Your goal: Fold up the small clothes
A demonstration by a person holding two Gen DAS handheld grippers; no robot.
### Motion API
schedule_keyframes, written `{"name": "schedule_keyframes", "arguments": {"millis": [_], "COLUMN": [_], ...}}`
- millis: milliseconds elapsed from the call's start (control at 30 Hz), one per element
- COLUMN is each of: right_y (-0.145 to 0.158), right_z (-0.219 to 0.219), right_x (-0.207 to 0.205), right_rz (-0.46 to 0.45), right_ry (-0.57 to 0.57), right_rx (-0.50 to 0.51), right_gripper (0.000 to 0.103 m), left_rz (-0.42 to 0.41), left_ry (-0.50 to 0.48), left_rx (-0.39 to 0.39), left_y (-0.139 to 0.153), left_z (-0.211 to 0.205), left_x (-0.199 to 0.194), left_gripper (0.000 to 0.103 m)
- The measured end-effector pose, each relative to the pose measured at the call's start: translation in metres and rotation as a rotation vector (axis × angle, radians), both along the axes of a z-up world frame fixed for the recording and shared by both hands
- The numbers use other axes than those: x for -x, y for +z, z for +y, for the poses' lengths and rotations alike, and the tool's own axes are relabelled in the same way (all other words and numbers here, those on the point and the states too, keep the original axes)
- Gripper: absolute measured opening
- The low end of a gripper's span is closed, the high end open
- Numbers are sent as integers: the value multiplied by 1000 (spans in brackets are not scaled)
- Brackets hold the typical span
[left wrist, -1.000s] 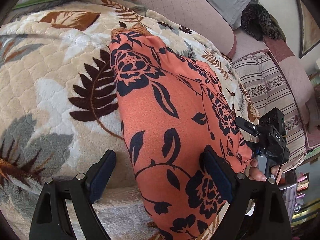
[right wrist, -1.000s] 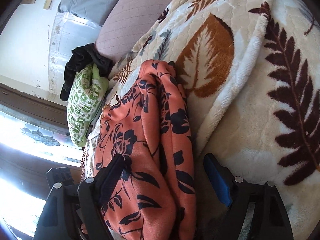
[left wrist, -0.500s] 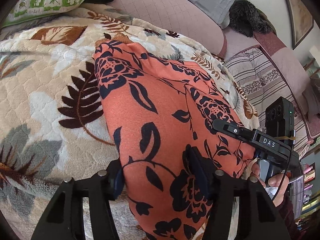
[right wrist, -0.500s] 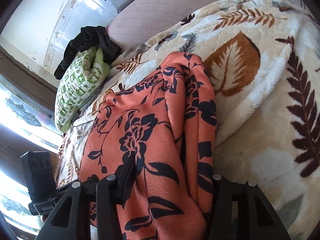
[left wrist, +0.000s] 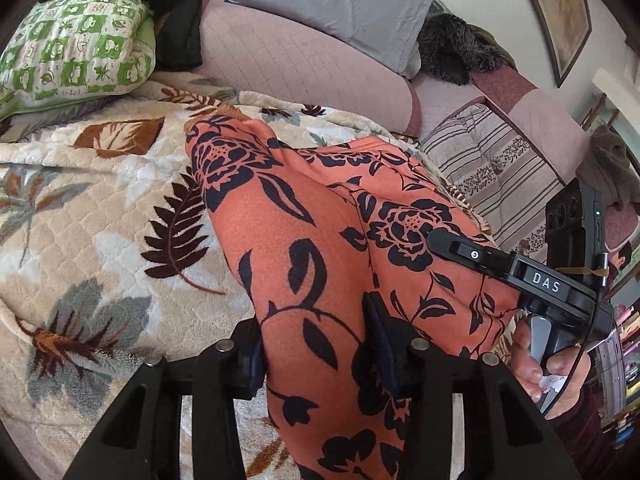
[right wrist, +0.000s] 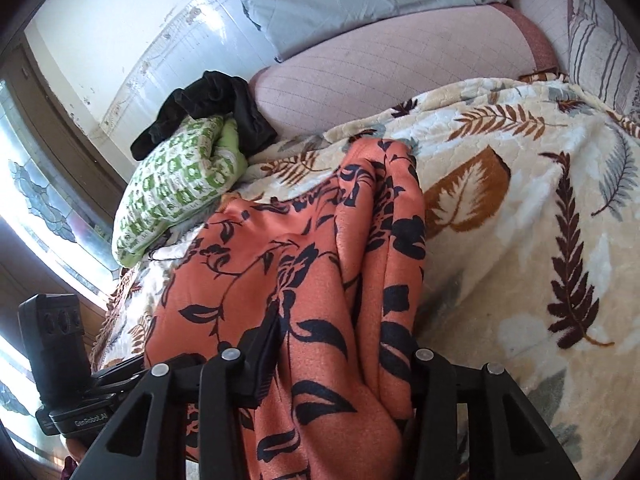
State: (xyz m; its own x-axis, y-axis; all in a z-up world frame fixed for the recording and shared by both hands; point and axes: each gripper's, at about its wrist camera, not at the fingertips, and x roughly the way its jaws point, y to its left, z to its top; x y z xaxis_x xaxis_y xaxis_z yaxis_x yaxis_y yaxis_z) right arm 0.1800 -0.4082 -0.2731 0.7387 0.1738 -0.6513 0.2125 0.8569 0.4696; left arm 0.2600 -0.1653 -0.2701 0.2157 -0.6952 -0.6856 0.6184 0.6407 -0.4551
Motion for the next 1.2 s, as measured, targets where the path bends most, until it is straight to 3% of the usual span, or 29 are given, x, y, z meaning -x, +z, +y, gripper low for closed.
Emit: {"name": "schedule_keyframes", "arguments": {"millis": [167,300,433,467,500,567,633,700,800,867,933,1033,1133,1200], "right_y": [16,3,-34,-46,-56,-63,-52,-34,-6,3,4,-15,-65,-62], "right_z": [32,45,57,63,67,66,58,46,32,32,40,54,55,51], "right_x": [15,16,14,10,7,4,2,5,12,9,-7,-39,-59,-55], "right_rz": [-56,-25,103,172,244,283,292,235,81,-10,-14,76,295,260], "right_ry": [36,74,105,113,104,98,93,39,-73,-56,-9,33,24,23], "right_rx": [-2,-64,-142,-111,-55,-55,-73,-60,-12,-51,-68,-70,-77,-84], "right_gripper": [46,46,46,47,54,58,58,60,62,62,58,47,41,41], "left_rz": [-57,-48,26,29,27,-27,-145,-235,-262,-262,-285,-247,-170,-154], "left_ry": [17,29,49,54,61,85,132,170,189,188,195,196,198,207], "left_rx": [-16,-70,-206,-232,-235,-251,-274,-280,-260,-278,-321,-407,-415,-401], "left_y": [14,4,-32,-39,-41,-30,-14,-2,2,-2,-8,-26,-42,-40], "left_z": [22,38,51,53,56,60,65,67,62,51,38,24,23,28], "left_x": [15,29,36,36,35,34,37,34,24,16,10,-2,-10,-12], "left_gripper": [46,46,51,60,63,68,70,74,75,75,75,76,80,83]}}
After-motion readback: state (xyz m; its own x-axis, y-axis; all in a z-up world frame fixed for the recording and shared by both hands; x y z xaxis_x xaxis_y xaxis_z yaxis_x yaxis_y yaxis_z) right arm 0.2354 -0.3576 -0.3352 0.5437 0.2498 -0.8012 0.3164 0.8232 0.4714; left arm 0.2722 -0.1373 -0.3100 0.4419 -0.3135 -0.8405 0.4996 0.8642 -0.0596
